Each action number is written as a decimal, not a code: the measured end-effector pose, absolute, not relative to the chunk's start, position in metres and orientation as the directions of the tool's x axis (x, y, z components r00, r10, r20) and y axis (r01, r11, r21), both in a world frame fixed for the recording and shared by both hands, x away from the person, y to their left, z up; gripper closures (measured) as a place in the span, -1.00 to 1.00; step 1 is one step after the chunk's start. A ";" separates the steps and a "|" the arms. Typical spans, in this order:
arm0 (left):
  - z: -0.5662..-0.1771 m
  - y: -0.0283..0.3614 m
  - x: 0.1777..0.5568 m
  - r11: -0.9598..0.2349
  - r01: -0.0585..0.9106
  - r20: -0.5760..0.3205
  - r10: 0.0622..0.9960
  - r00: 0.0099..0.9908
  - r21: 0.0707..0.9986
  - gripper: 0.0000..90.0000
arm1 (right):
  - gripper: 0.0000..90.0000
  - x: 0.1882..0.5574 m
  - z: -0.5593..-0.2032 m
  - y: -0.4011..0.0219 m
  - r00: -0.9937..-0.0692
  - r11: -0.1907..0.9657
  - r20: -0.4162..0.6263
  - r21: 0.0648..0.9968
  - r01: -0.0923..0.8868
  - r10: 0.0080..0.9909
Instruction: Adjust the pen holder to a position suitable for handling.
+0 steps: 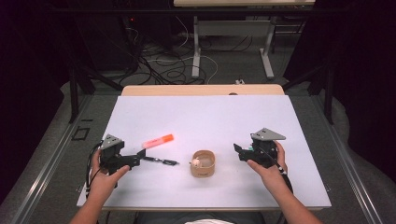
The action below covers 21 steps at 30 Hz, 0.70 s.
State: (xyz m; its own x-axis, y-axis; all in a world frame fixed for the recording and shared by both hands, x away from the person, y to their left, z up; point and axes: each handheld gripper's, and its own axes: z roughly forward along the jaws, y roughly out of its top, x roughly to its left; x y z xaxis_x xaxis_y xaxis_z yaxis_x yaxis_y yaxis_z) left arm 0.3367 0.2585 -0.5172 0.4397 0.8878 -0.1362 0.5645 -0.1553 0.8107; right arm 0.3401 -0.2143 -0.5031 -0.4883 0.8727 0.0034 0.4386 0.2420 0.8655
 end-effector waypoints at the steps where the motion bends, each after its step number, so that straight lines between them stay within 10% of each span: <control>1: -0.517 0.258 0.337 -0.159 0.564 -0.132 0.888 0.440 0.810 -0.94 | -0.59 0.342 -0.504 -0.217 -0.477 0.231 0.015 0.861 0.453 0.879; 21: -0.499 0.240 0.366 -0.303 0.534 -0.028 0.851 0.524 0.789 -0.91 | -0.79 0.348 -0.505 -0.241 -0.384 0.110 0.112 0.851 0.513 0.917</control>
